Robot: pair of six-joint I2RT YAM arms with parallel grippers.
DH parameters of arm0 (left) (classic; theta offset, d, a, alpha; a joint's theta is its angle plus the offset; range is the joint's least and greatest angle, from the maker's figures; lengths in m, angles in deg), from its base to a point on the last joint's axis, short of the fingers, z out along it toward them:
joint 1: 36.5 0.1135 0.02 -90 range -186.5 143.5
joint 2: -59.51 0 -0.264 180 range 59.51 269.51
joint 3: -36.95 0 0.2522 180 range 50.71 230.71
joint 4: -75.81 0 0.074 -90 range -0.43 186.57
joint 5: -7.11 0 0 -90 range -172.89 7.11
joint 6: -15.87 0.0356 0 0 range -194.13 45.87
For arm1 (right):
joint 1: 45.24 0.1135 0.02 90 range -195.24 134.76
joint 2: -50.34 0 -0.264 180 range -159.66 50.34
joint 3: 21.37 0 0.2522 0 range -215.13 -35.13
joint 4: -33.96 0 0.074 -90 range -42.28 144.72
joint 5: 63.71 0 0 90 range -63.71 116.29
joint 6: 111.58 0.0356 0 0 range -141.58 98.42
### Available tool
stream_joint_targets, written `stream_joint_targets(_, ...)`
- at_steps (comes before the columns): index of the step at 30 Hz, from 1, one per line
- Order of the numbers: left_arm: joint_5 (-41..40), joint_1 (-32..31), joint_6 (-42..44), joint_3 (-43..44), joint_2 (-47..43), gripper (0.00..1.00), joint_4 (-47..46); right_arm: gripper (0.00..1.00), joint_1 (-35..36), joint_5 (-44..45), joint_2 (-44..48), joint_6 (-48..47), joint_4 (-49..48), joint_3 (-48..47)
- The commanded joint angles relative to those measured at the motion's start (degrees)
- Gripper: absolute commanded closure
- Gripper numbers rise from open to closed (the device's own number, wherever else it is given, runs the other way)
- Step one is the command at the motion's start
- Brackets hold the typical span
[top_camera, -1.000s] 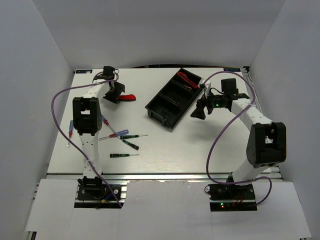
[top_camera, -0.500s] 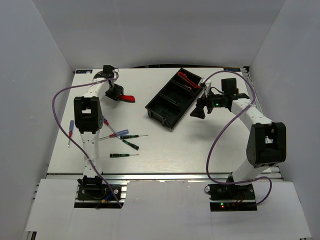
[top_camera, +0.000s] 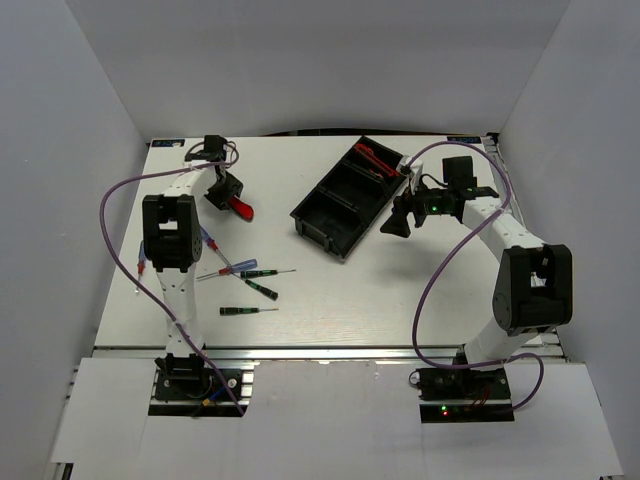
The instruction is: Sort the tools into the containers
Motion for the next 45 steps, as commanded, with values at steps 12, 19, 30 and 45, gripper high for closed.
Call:
stream_joint_targets(12, 1.6, 1.1, 5.2, -2.5, 4.9, 0.41, 8.0, 0.11, -0.3, -1.9, 2.1, 0.2, 0.2, -0.5)
stream_joint_targets(19, 6.1, 1.1, 6.4, -0.5, 2.7, 0.99, 7.3, 0.11, 0.0, -3.7, 2.5, -2.7, 2.9, -2.3)
stream_joint_targets(30, 32.4, 0.2, 12.5, -18.4, -22.9, 1.0, -16.9, 0.11, 6.5, -1.9, -5.6, 4.9, 9.9, -16.2)
stream_joint_targets(45, 42.9, -11.6, -2.0, -41.7, -39.0, 1.0, -55.4, 0.11, 21.8, 3.4, -14.9, 22.9, 7.0, -34.7)
